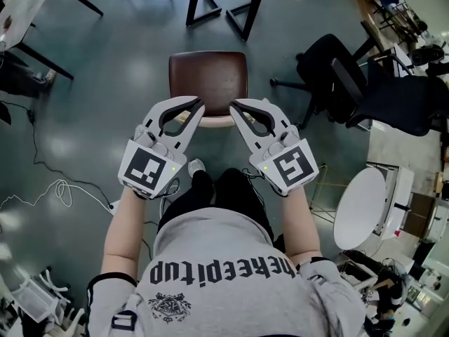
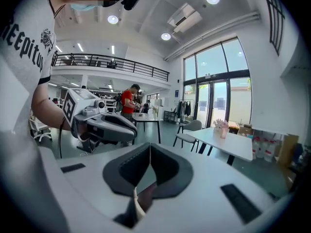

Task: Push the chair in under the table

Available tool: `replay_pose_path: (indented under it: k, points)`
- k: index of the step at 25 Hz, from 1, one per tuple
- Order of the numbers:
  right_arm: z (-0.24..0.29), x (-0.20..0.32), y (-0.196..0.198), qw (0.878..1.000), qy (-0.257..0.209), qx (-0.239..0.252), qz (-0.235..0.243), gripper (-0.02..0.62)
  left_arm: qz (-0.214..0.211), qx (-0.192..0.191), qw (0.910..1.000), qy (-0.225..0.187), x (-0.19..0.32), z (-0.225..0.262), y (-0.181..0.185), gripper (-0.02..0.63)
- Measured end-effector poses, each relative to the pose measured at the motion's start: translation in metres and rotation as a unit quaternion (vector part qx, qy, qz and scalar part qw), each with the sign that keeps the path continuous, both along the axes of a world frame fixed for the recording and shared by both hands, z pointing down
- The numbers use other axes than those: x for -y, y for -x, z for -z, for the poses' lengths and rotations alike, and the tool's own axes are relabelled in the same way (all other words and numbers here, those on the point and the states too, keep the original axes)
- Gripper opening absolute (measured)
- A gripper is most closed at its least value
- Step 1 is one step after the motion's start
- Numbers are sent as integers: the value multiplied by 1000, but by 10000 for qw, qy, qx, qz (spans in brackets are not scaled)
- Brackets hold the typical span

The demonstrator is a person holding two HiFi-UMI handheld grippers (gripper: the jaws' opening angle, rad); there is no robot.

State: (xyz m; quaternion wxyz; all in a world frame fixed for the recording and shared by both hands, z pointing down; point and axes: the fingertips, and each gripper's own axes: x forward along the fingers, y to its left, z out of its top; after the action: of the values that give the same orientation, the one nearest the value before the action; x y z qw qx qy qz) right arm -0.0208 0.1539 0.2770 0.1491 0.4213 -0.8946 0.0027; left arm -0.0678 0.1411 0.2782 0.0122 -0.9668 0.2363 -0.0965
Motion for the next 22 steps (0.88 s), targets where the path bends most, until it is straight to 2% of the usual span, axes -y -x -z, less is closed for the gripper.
replay_pose_path:
  k: [5, 11, 22]
  points:
    - [-19, 3, -7, 9995, 126, -270, 57, 15, -260, 439, 9987, 50, 0, -28, -3, 77]
    - [-56, 0, -12, 9958, 551, -676, 288, 56, -465, 1024, 9934, 208, -1, -71, -4, 104]
    - [-134, -7, -18, 9773, 1210, -1354, 1094, 107, -914, 1951, 9748, 586, -8, -153, -21, 160]
